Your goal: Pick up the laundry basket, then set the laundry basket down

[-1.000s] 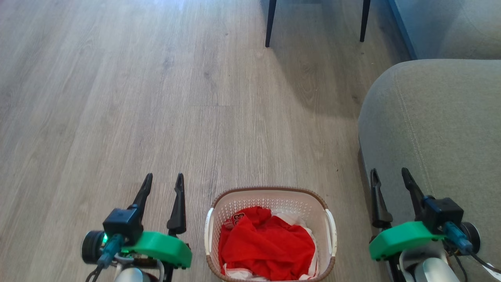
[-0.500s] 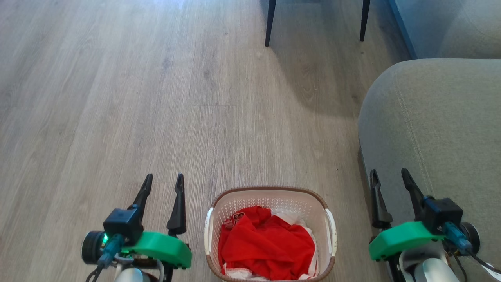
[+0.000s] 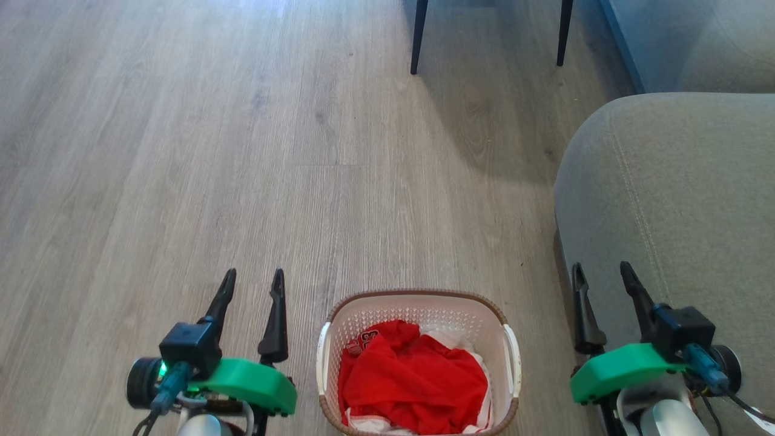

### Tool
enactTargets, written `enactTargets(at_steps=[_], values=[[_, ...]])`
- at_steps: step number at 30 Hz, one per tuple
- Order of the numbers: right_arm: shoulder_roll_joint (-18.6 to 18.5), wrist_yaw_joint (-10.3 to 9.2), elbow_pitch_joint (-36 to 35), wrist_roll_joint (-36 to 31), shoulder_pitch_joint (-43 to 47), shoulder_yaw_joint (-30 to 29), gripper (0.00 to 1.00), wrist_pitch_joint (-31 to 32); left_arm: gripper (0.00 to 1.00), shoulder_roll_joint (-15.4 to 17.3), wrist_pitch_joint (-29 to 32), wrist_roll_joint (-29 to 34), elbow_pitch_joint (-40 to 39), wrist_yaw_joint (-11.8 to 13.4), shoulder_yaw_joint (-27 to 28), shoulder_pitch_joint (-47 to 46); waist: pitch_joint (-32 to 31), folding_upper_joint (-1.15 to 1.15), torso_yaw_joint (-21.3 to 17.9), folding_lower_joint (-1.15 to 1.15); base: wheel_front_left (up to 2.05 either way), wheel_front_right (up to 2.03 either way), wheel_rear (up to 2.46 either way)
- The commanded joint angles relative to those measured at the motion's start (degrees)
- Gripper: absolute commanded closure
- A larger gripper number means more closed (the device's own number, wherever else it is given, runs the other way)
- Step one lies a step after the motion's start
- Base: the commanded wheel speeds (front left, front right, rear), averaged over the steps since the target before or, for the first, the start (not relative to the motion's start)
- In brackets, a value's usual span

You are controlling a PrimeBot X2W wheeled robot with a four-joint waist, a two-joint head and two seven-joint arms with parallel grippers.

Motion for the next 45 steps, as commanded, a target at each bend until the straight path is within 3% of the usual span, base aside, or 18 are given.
enactTargets(at_steps=[1,5,6,10,45], values=[[-0.25,0.4,-1.48,-0.62,-2.48,1.39,0.0,-0.6,0.0,-0.27,-0.46,-0.3,-1.83,0.05,1.73,-1.54,-0.02,0.0,0.04,0.0,0.0,0.0,0.0],[-0.25,0.4,-1.42,-0.63,-2.5,1.52,0.0,-0.6,0.0,-0.27,-0.46,-0.94,-1.72,-0.02,1.63,-1.37,0.05,0.0,0.09,0.0,0.0,0.0,0.0],[0.0,0.0,0.18,0.0,-0.01,0.16,1.0,0.0,1.0,0.0,0.0,-1.0,0.03,-0.02,-0.02,0.0,0.05,0.0,0.09,0.0,0.0,0.0,0.0],[0.15,0.0,3.55,0.15,1.1,0.35,1.0,0.22,1.0,0.03,0.3,-1.12,3.35,-0.02,-0.07,1.21,0.06,0.0,0.09,0.0,0.0,0.0,0.0],[-0.84,0.11,3.96,23.73,-0.97,-1.88,1.0,5.03,1.0,1.02,4.92,-24.02,4.24,-2.54,4.28,-1.2,0.76,0.0,-1.36,0.0,0.0,0.0,0.0]])
